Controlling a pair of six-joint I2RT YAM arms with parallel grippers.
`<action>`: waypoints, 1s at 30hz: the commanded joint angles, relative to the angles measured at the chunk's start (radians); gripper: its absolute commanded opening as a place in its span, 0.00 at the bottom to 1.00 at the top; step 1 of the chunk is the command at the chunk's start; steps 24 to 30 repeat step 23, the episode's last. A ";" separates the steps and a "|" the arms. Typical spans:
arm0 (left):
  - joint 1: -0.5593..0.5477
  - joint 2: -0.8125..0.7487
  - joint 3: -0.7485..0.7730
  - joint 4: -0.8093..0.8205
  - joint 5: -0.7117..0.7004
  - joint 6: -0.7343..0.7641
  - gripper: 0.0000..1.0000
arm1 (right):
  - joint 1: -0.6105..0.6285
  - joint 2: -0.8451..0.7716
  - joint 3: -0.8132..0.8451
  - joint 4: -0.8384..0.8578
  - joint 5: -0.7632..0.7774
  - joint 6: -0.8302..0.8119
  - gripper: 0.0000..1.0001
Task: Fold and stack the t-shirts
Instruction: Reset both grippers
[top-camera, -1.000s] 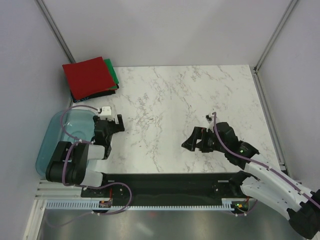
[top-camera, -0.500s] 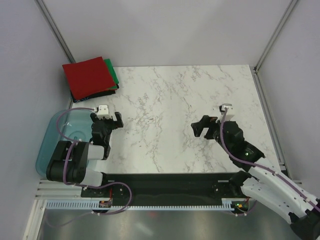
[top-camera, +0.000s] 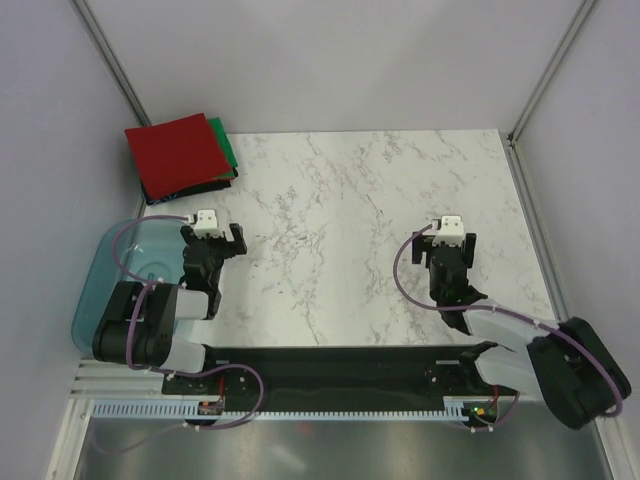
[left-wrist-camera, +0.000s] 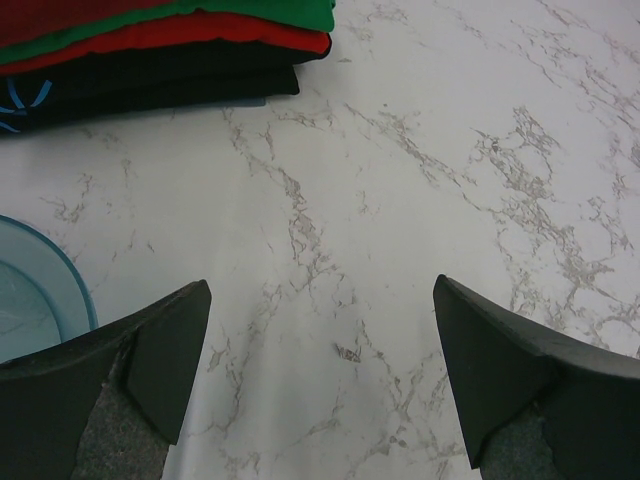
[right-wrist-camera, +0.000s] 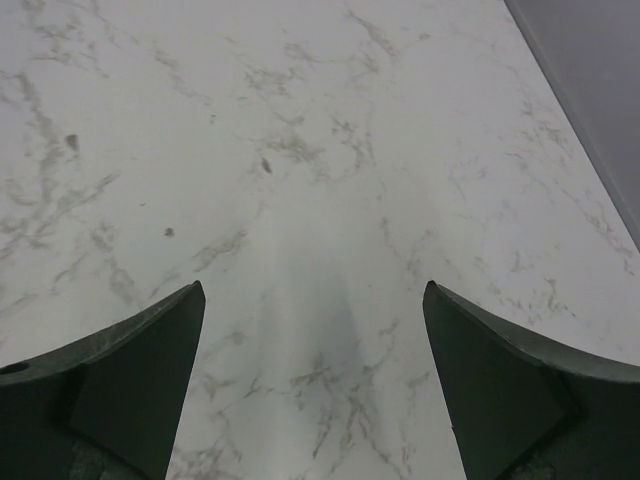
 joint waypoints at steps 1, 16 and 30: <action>0.001 0.006 -0.002 0.070 0.007 0.049 1.00 | -0.093 0.133 -0.052 0.405 0.043 -0.048 0.98; 0.002 0.007 0.002 0.064 0.010 0.049 1.00 | -0.419 0.451 -0.047 0.703 -0.366 0.048 0.98; 0.004 0.003 0.002 0.064 0.014 0.049 1.00 | -0.423 0.445 -0.047 0.688 -0.385 0.043 0.98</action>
